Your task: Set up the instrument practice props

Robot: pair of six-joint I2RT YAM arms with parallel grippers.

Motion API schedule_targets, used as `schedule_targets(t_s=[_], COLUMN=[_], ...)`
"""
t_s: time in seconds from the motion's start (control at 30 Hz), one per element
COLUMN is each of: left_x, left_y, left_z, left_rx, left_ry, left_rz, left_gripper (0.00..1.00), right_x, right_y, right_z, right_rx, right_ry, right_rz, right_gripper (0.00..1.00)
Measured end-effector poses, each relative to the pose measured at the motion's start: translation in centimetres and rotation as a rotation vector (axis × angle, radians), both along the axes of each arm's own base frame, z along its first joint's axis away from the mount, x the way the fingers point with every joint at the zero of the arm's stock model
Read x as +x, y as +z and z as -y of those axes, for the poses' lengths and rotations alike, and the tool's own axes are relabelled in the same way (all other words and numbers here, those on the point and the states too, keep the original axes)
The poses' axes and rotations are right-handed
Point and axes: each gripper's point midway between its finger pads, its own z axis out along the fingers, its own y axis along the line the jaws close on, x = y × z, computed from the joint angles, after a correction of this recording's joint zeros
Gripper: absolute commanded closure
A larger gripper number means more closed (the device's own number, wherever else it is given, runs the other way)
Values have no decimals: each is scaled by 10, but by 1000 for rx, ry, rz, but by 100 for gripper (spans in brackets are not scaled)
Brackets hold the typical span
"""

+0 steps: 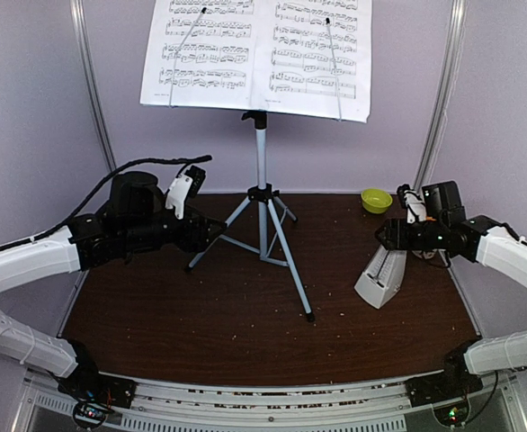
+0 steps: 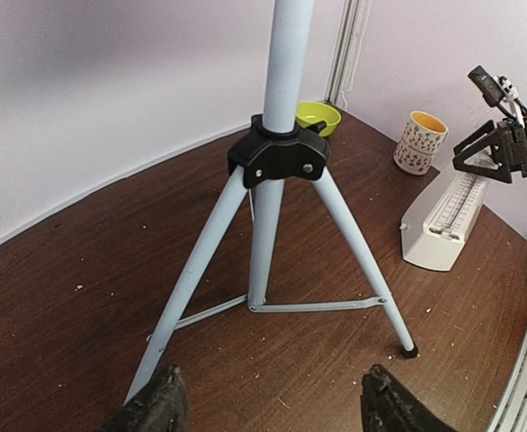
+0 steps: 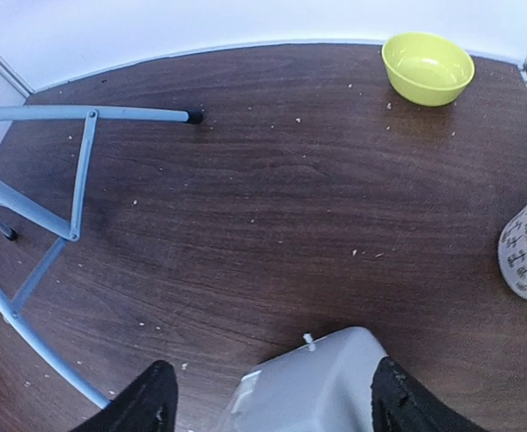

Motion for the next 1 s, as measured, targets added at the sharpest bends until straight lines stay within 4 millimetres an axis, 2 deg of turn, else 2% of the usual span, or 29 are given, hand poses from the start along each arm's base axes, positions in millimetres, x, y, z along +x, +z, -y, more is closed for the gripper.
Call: schedule_targets(t_s=[0.1, 0.13, 0.27, 0.37, 0.6, 0.83, 1.0], left_x=[0, 0, -1, -1, 0, 0, 0], left_y=[-1, -1, 0, 0, 0, 1, 2], left_z=[0, 0, 0, 0, 0, 0, 0], left_rx=[2, 2, 2, 1, 0, -2, -4], left_ry=[-2, -2, -2, -2, -2, -2, -1], left_rz=[-2, -2, -2, -1, -1, 2, 4], left_gripper=[32, 32, 32, 32, 32, 32, 32], right_x=[-1, -1, -4, -4, -6, -17, -10], right_y=[0, 2, 12, 19, 3, -4, -3], right_z=[-9, -11, -8, 5, 36, 33, 26], right_rx=[-7, -7, -10, -12, 59, 114, 74], right_ry=[41, 50, 36, -45, -366, -605, -748], right_rz=[-1, 4, 37, 70, 13, -28, -56], right_gripper=[1, 0, 0, 0, 0, 0, 0])
